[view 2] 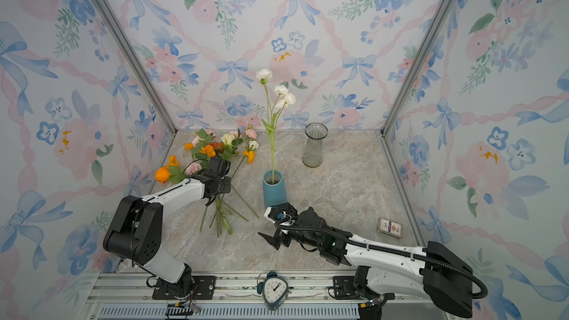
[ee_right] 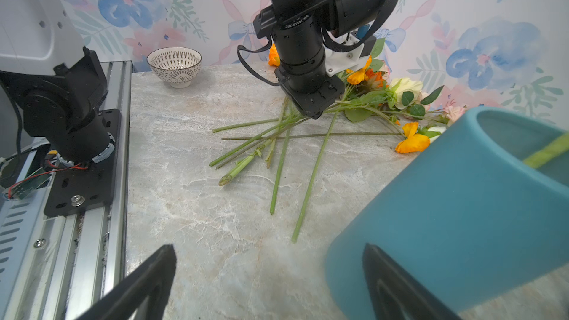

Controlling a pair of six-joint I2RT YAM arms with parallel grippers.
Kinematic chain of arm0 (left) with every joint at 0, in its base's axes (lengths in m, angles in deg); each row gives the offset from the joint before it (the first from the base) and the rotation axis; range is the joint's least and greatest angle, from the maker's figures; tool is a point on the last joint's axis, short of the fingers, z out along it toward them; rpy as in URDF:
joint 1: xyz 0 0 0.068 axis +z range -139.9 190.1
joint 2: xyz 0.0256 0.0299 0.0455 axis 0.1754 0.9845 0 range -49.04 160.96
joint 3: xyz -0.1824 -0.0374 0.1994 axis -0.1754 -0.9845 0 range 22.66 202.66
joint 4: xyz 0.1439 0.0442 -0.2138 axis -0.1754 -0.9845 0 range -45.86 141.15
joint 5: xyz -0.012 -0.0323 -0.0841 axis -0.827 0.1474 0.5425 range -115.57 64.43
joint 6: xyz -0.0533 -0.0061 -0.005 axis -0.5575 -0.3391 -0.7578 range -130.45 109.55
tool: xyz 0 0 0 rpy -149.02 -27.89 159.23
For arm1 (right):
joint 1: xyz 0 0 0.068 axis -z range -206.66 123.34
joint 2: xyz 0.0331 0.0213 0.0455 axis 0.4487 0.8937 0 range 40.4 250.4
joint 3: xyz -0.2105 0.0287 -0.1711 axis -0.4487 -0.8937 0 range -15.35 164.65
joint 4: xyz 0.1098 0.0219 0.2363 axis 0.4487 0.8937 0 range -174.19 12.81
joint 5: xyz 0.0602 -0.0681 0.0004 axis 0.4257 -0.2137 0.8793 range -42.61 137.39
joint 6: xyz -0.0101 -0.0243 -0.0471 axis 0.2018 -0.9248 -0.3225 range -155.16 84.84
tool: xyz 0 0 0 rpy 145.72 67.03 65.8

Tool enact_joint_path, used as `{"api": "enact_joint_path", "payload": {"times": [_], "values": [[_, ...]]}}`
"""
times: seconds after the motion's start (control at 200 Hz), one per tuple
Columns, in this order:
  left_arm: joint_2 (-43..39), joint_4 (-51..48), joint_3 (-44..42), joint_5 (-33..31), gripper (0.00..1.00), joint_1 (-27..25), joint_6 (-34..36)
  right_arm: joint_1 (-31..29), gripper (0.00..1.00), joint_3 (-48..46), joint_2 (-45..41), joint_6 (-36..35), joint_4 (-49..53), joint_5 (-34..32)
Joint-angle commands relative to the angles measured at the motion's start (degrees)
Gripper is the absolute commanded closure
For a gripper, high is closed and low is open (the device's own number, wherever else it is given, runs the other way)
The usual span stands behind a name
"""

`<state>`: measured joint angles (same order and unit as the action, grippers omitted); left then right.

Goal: Arrange the flowers into the vase
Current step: 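Open the left gripper and move it down onto the flower pile stems, then close the left gripper around the cream rose stem in the pile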

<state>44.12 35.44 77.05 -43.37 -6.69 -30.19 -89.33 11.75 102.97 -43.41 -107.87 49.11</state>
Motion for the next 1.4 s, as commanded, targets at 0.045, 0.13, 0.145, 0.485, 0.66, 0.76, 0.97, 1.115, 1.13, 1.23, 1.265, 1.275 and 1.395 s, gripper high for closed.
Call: {"api": "enact_joint_path", "payload": {"times": [0.045,0.13,0.145,0.485,0.66,0.76,0.97,1.115,1.13,1.23,1.265,1.275,1.395], "values": [[2.85,0.6,2.23,-1.1,0.81,0.93,0.83,-0.4,0.03,0.94,-0.74,-0.71,-0.74,-0.25],[3.83,0.62,3.1,-1.64,0.81,1.15,1.2,-0.36,0.03,0.94,-0.69,-0.71,-0.75,-0.2],[4.0,0.59,3.2,-1.7,0.81,1.22,1.16,-0.4,0.03,0.94,-0.71,-0.71,-0.72,-0.2],[6.32,0.76,4.75,-1.66,0.82,1.47,1.89,-0.39,0.03,1.02,-0.64,-0.81,-0.64,-0.3],[7.29,0.76,5.26,-1.11,0.87,1.53,2.49,-0.42,0.03,1.08,-0.7,-0.95,-0.49,-0.33],[6.98,0.69,5.1,-1.27,0.93,1.45,2.7,-0.38,0.03,1.03,-0.83,-1.0,-0.49,-0.43],[3.13,0.61,4.07,-2.02,1.0,1.47,3.37,-0.38,0.03,1.04,-0.78,-0.99,-0.39,-0.57],[-0.81,0.36,3.25,-0.98,1.0,1.47,4.49,-0.43,0.03,1.0,-0.88,-0.91,-0.36,-0.5],[-1.29,0.28,3.14,-0.81,1.0,1.48,4.58,-0.36,0.03,1.01,-0.9,-0.96,-0.47,-0.61],[-4.24,-1.03,3.16,0.16,1.0,1.54,5.44,-0.34,0.03,0.93,-0.91,-0.65,-0.63,-0.73],[-5.17,-1.63,3.26,0.25,1.0,1.44,5.74,-0.34,0.03,0.94,-0.99,-0.63,-0.74,-0.59],[-5.4,-1.79,3.26,0.3,1.0,1.42,5.81,-0.34,0.03,0.92,-0.96,-0.63,-0.75,-0.64],[-9.81,-2.83,2.62,0.93,1.0,1.33,6.04,-0.26,0.03,0.76,-1.02,-0.21,-1.26,-0.52]]}}
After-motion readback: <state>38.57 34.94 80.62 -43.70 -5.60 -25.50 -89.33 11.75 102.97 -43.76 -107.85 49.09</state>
